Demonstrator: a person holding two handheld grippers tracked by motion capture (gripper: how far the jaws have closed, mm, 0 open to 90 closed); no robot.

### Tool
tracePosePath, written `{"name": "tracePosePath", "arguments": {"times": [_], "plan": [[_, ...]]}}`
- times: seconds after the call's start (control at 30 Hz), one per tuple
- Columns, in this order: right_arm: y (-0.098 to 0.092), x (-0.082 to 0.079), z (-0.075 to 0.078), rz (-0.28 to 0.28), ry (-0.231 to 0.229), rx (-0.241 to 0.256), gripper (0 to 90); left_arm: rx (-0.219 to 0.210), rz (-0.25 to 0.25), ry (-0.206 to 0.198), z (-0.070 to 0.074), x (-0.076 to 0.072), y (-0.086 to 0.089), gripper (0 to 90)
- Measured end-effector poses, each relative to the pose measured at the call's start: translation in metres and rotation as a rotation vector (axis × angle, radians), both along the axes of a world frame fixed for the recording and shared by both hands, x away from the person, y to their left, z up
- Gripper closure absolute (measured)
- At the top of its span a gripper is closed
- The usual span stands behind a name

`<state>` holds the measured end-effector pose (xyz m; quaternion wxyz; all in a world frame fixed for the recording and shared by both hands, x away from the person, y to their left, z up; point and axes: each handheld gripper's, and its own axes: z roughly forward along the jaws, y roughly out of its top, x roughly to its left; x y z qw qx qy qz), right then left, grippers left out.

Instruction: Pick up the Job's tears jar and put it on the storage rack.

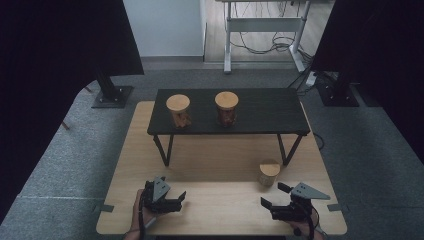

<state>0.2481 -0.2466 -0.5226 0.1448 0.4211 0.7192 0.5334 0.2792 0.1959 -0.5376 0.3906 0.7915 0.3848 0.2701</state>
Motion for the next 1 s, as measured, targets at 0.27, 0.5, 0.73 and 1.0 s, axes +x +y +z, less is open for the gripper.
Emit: {"name": "tracePosePath", "arguments": {"times": [0.27,0.5,0.73,1.0], "plan": [[-0.006,0.009,-0.006,-0.028,-0.017,-0.053,6.2,0.000,-0.004,-0.002,0.000,0.000,-0.001,6.3],[-0.010,0.014,-0.010,-0.049,-0.014,-0.077,7.1,0.001,-0.004,0.000,0.000,0.000,-0.001,6.3],[-0.014,0.020,-0.013,-0.073,-0.016,-0.097,7.2,0.002,-0.003,0.002,-0.001,0.000,-0.001,6.3],[-0.012,0.027,-0.017,-0.080,-0.005,-0.126,7.1,0.002,-0.006,0.004,-0.001,0.000,-0.002,6.3]]}}
